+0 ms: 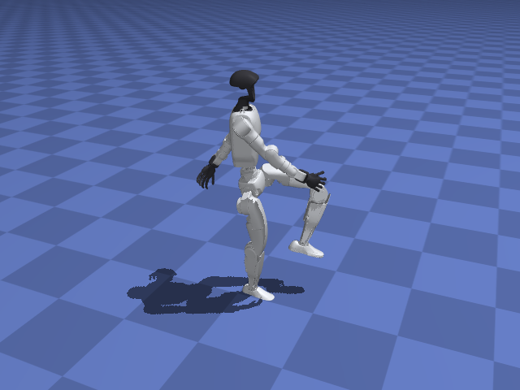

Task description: Upper body actions

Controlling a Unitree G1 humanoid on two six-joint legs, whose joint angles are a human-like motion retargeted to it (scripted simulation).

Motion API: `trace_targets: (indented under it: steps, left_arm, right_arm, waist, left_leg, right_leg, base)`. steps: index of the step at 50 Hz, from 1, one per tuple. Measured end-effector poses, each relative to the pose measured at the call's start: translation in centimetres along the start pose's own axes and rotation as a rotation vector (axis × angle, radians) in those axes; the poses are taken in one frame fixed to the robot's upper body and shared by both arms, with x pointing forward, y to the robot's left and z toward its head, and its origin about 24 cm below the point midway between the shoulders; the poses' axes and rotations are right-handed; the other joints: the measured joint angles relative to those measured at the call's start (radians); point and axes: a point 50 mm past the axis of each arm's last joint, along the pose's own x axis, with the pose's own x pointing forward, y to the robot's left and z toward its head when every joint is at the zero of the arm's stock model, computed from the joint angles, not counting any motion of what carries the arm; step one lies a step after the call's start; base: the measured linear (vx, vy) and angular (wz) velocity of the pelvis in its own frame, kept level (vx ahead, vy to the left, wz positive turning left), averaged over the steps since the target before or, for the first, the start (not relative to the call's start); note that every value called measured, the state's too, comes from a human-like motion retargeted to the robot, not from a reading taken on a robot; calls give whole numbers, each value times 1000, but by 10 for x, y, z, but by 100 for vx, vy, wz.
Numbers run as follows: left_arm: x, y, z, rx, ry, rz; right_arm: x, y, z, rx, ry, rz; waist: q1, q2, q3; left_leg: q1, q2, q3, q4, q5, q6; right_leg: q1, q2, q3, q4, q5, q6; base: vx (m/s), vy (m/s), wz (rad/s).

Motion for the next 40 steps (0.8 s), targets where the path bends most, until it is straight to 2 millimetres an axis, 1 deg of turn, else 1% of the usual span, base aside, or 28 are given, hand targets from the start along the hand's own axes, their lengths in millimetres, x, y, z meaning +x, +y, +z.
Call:
trace_targets:
  steps: [5,8,12,15,17,18,20,22,23,25,26,28,30,32,34,35,36,37,40]
  left_arm:
    - [-6,-8,34,72,-107,-5]
    - [-12,-12,57,79,-189,6]
    - [-21,-18,83,54,-286,18]
    - [-28,-22,101,48,-341,14]
    - [-33,-22,109,46,-369,21]
    - [-35,-22,113,47,-384,25]
    - [-39,-23,121,45,-408,32]
    - [-42,-27,127,44,-421,35]
    - [-43,-29,129,45,-425,34]
    - [-46,-42,139,47,-451,20]
    - [-51,-48,147,54,-476,20]
    - [-64,-59,168,87,-540,40]
    - [-81,-67,189,151,-611,92]
    - [-95,-80,206,230,-671,136]
    - [-110,-101,222,283,-739,135]
    - [-118,-113,230,296,-781,121]
    - [-128,-126,239,295,-831,96]
    - [-139,-139,248,293,-884,68]
    - [-192,-181,278,283,-1090,-19]
  right_arm:
    - [-12,14,-52,25,154,15]
    - [-23,26,-84,70,252,33]
    - [-43,38,-124,82,380,53]
    - [-58,45,-149,78,467,68]
    - [-67,50,-163,67,510,83]
    - [-72,51,-169,55,528,92]
    - [-80,53,-179,21,558,109]
    - [-89,53,-189,-12,585,121]
    - [-93,53,-194,-23,598,123]
    - [-106,49,-208,-50,634,118]
    - [-111,48,-213,-52,647,106]
    - [-123,46,-224,-29,668,73]
    - [-138,47,-237,25,693,37]
    - [-158,52,-253,75,743,15]
    - [-176,57,-265,88,798,13]
    - [-184,59,-271,80,825,16]
    - [-196,61,-278,62,866,18]
    - [-208,63,-285,43,909,21]
    - [-245,62,-302,3,1058,22]
  waist:
    - [-74,28,-106]
    - [-119,45,-153]
    - [-163,52,-188]
    - [-195,66,-215]
    - [-220,85,-241]
    - [-235,99,-248]
    - [-266,133,-257]
    - [-292,163,-265]
    - [-308,170,-269]
    - [-366,183,-281]
    - [-377,186,-276]
    - [-384,184,-254]
    - [-378,171,-222]
    - [-364,162,-195]
    - [-352,175,-175]
    - [-349,182,-166]
    - [-375,198,-152]
    - [-400,211,-138]
    - [-493,230,-76]
  left_leg:
    - [119,-8,-75,-44,5,-14]
    - [248,-52,-119,-161,10,-18]
    - [483,-159,-153,-441,45,-27]
    - [667,-256,-192,-728,86,-69]
    - [781,-301,-217,-939,107,-93]
    - [839,-315,-223,-1046,97,-108]
    - [943,-331,-219,-1244,5,-132]
    - [996,-336,-200,-1379,-57,-122]
    - [1005,-340,-206,-1418,-68,-114]
    - [1008,-351,-245,-1483,-50,-95]
    - [1001,-353,-253,-1495,-39,-90]
    - [991,-357,-267,-1499,-34,-79]
    - [987,-359,-276,-1478,-43,-69]
    - [995,-357,-273,-1463,-50,-62]
    - [995,-335,-258,-1454,-58,-57]
    - [992,-324,-245,-1448,-61,-55]
    - [994,-306,-252,-1445,-59,-55]
    - [995,-292,-255,-1440,-58,-54]
    - [997,-277,-273,-1419,-64,-37]
  right_leg:
    - [-33,31,-48,-48,14,7]
    - [-50,42,-78,-65,17,18]
    - [-59,35,-99,-70,11,40]
    - [-68,42,-113,-72,8,58]
    - [-80,67,-117,-75,6,64]
    - [-82,83,-124,-76,4,65]
    - [-85,123,-135,-74,0,69]
    - [-88,153,-142,-71,-5,77]
    - [-88,156,-149,-70,-7,82]
    - [-103,148,-183,-56,-17,101]
    - [-114,143,-192,-39,-24,110]
    - [-140,125,-207,14,-39,131]
    - [-167,105,-220,92,-27,140]
    - [-205,74,-261,211,69,142]
    - [-296,36,-268,393,218,146]
    - [-352,24,-252,487,298,140]
    - [-422,52,-213,592,315,124]
    - [-488,54,-202,701,314,104]
    - [-663,-79,-316,1037,228,18]
  base:
    - [5,7,57]
    - [4,6,45]
    - [8,9,33]
    - [9,11,26]
    - [13,15,27]
    - [13,17,30]
    - [9,14,27]
    - [13,23,24]
    - [15,29,49]
    - [7,22,76]
    - [-9,13,57]
    - [-9,18,29]
    - [3,20,16]
    - [6,19,-12]
    - [-8,21,-54]
    - [-12,22,-45]
    - [-11,23,-21]
    - [-11,25,-3]
    - [-15,26,31]
